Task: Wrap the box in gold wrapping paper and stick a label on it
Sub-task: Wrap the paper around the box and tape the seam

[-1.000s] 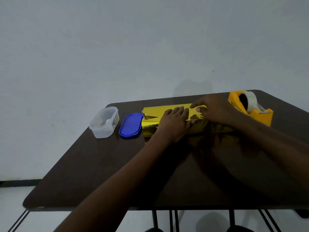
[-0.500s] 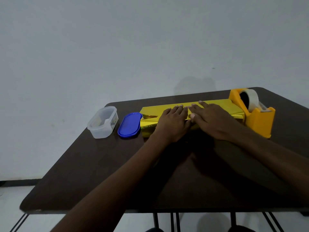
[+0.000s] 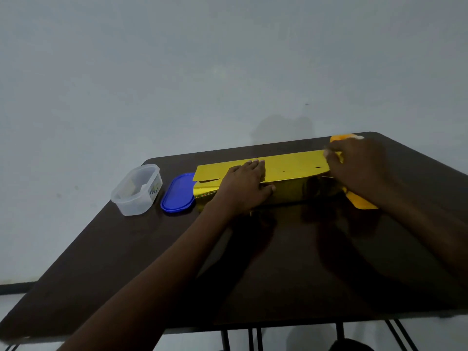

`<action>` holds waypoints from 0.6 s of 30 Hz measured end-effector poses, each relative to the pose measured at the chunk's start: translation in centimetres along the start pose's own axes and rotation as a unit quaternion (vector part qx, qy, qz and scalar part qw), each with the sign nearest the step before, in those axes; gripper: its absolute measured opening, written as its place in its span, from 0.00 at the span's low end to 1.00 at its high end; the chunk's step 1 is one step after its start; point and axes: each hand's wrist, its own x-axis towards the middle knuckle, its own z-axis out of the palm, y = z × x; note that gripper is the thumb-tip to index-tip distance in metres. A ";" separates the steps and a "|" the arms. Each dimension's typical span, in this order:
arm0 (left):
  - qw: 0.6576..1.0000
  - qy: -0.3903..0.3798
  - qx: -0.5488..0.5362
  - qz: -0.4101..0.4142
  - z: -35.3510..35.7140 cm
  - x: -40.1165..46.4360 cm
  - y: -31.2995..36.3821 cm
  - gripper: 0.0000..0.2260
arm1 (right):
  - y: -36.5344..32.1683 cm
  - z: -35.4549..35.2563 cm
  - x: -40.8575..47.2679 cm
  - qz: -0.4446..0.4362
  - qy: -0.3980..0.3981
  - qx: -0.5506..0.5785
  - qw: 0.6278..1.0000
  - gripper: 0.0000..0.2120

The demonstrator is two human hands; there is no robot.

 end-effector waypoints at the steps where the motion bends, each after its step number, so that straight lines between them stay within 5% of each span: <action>1: 1.000 0.004 -0.003 -0.003 -0.3 0.2 0.1 0.31 | 0.9 -0.6 0.3 0.021 0.021 -0.022 0.999 0.20; 4: 0.998 0.056 -0.017 -0.001 -1.3 1.1 1.4 0.31 | 3.5 -2.6 1.1 0.126 0.029 -0.075 0.989 0.13; 6: 0.995 0.079 -0.060 0.021 -1.8 2.2 3.6 0.29 | 5.2 -3.8 1.5 0.212 -0.037 -0.066 0.974 0.12; 10: 0.989 0.050 -0.106 0.095 -1.3 5.3 8.4 0.38 | 6.2 -4.1 2.3 0.289 -0.214 0.104 0.927 0.09; 14: 0.985 0.006 -0.132 0.113 0.1 8.4 12.4 0.52 | 6.5 -4.2 3.0 0.402 -0.213 0.259 0.852 0.07; 18: 0.984 -0.026 -0.142 0.105 0.7 10.1 14.1 0.57 | 5.9 -5.2 3.2 0.449 -0.265 0.288 0.803 0.15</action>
